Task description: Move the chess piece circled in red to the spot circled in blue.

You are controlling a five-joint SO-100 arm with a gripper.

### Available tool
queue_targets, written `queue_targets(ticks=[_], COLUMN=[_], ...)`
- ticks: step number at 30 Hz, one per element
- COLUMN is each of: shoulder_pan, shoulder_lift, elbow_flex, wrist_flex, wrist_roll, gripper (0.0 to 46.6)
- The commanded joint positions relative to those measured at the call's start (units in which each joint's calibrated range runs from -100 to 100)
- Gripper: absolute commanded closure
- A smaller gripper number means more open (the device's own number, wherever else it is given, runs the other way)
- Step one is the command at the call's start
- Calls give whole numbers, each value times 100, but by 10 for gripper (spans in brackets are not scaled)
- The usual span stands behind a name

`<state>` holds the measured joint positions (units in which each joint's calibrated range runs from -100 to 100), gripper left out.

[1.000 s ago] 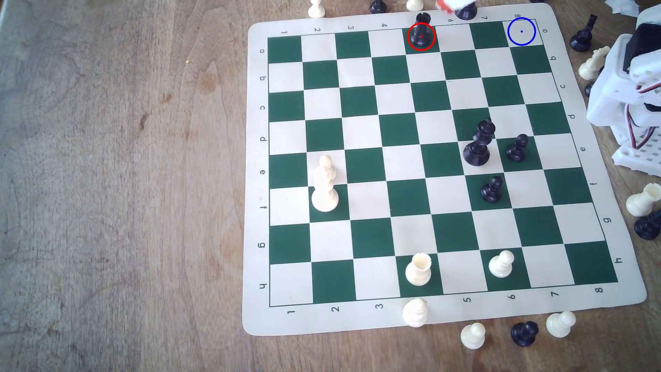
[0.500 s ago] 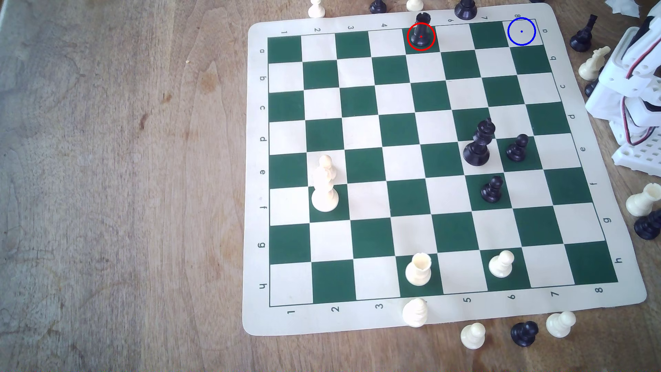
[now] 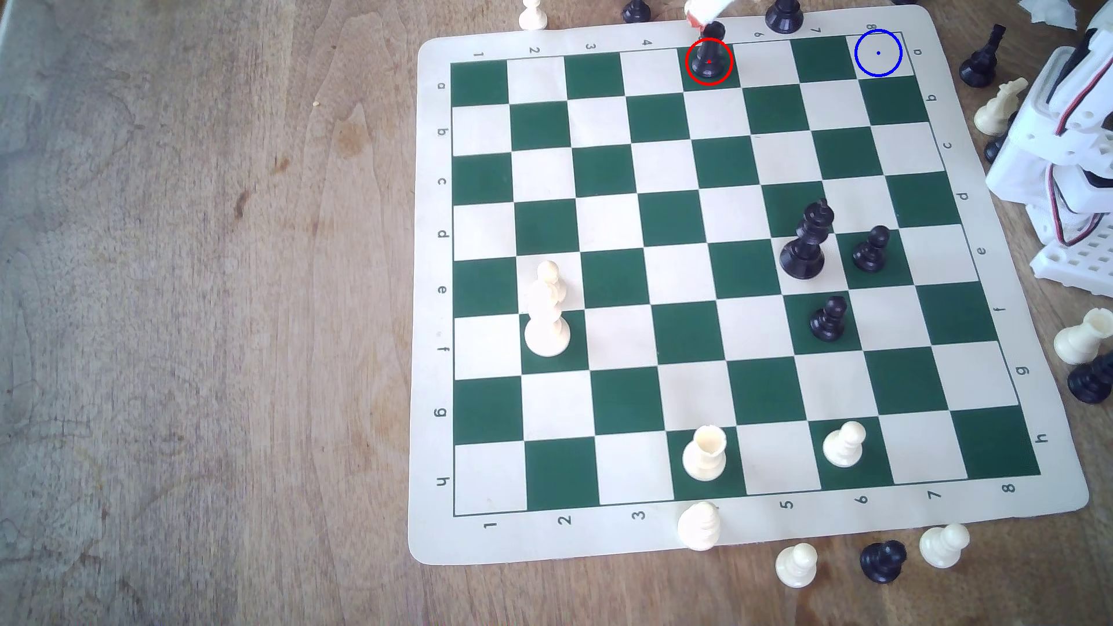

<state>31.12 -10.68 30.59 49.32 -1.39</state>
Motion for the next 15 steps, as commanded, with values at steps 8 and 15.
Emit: queue_targets(ticks=[8, 15], shoulder_pan=[177, 36], shoulder_lift=[58, 33], elbow_flex=[214, 613], wrist_flex=[-444, -542], wrist_roll=[88, 83], gripper=[316, 316])
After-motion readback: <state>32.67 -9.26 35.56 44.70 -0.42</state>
